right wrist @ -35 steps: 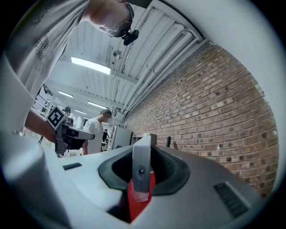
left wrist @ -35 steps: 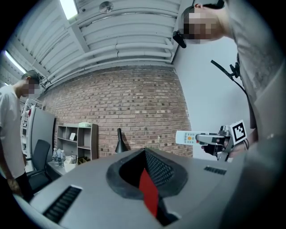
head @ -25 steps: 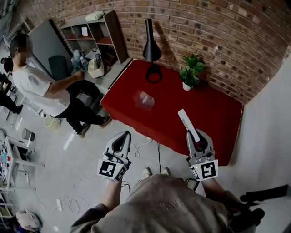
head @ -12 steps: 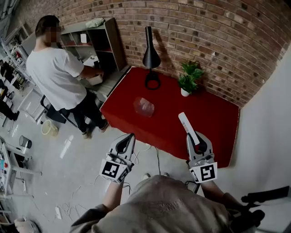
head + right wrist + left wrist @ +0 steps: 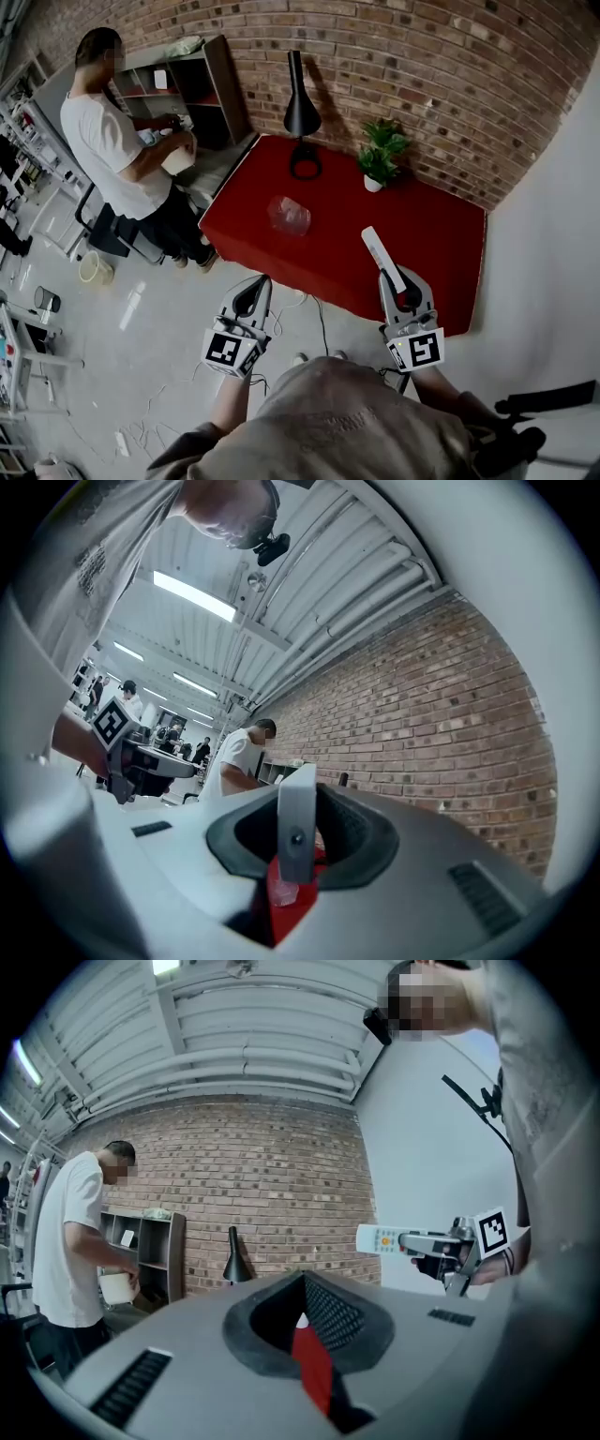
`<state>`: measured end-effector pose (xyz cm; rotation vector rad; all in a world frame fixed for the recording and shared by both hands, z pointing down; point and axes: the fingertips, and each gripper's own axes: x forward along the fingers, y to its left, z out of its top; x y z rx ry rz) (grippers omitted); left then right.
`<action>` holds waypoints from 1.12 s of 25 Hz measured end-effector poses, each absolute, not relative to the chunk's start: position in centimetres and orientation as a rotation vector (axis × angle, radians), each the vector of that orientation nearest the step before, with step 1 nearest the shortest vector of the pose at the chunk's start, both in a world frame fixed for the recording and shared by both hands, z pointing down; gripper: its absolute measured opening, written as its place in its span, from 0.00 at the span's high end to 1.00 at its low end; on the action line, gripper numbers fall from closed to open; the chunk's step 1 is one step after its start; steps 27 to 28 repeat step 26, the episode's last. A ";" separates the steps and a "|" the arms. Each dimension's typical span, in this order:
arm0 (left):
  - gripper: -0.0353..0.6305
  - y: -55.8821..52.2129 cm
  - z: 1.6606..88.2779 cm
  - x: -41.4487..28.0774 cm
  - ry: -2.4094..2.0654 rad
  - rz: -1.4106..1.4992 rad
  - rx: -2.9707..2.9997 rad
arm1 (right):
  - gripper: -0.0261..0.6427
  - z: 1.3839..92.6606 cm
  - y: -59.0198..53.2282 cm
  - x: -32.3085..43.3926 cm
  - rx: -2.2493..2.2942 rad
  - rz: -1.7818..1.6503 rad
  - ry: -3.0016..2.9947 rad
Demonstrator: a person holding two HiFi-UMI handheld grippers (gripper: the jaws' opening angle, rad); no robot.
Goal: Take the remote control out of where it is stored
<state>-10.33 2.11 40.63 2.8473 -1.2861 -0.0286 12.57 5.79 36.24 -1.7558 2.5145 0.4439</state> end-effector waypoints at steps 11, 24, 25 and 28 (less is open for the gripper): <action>0.94 2.6 41.5 -10.3 -1.259 0.000 2.849 | 0.84 37.3 6.4 11.9 -1.770 0.432 2.532; 0.94 2.5 41.6 -10.8 -1.256 0.025 2.843 | 0.84 37.8 6.1 11.9 -1.796 0.397 2.532; 0.94 2.4 41.6 -10.8 -1.255 0.026 2.843 | 0.84 37.8 6.1 11.8 -1.796 0.396 2.534; 0.94 2.4 41.6 -10.7 -1.254 0.026 2.843 | 0.84 37.9 6.0 11.8 -1.797 0.395 2.536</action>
